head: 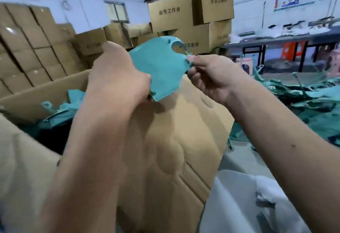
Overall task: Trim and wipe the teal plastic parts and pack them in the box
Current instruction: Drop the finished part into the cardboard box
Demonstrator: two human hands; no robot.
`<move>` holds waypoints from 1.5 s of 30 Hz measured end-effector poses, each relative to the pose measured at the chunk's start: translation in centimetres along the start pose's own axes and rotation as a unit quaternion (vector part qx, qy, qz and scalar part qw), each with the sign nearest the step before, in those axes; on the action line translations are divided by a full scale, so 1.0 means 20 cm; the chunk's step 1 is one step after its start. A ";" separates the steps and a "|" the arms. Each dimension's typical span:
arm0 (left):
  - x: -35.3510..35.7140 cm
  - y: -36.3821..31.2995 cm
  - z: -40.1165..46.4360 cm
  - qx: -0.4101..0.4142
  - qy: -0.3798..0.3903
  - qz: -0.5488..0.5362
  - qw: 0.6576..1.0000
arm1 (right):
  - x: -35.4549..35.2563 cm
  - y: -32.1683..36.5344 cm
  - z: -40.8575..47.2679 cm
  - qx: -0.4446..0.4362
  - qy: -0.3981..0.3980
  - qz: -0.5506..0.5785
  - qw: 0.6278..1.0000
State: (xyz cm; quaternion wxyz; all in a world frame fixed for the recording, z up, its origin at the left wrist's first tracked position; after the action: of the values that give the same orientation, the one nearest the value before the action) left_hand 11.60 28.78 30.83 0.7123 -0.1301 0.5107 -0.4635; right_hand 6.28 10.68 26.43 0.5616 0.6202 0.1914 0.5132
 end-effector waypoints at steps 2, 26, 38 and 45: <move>-0.08 0.09 0.05 -0.046 -0.034 0.031 0.998 | 0.18 -0.02 0.08 0.023 0.005 -0.024 0.999; 0.58 -0.20 -0.04 0.107 0.005 0.089 0.990 | -0.22 -0.09 -0.05 -0.120 -0.113 -0.229 0.959; 1.71 -0.32 -0.56 0.111 0.319 -0.134 0.932 | -1.52 -0.26 -0.50 0.028 -0.424 -0.453 0.784; 2.03 -0.29 -0.74 0.111 0.298 -0.136 0.938 | -1.85 -0.30 -0.54 0.022 -0.386 -0.719 0.577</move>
State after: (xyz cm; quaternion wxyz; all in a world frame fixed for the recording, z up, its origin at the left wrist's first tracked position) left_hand -1.97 -2.18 3.43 0.4678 0.0252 0.6223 -0.6271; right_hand -15.71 -12.22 3.86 0.7535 0.4309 0.3509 -0.3512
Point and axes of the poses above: each hand's wrist, its own z-axis towards the middle knuckle, its own x-axis out of the palm, y = z × x, the point moved 2 cm from there along z, towards the middle knuckle, and after that the axes turned 3 degrees about -z, right-handed, at the moved point
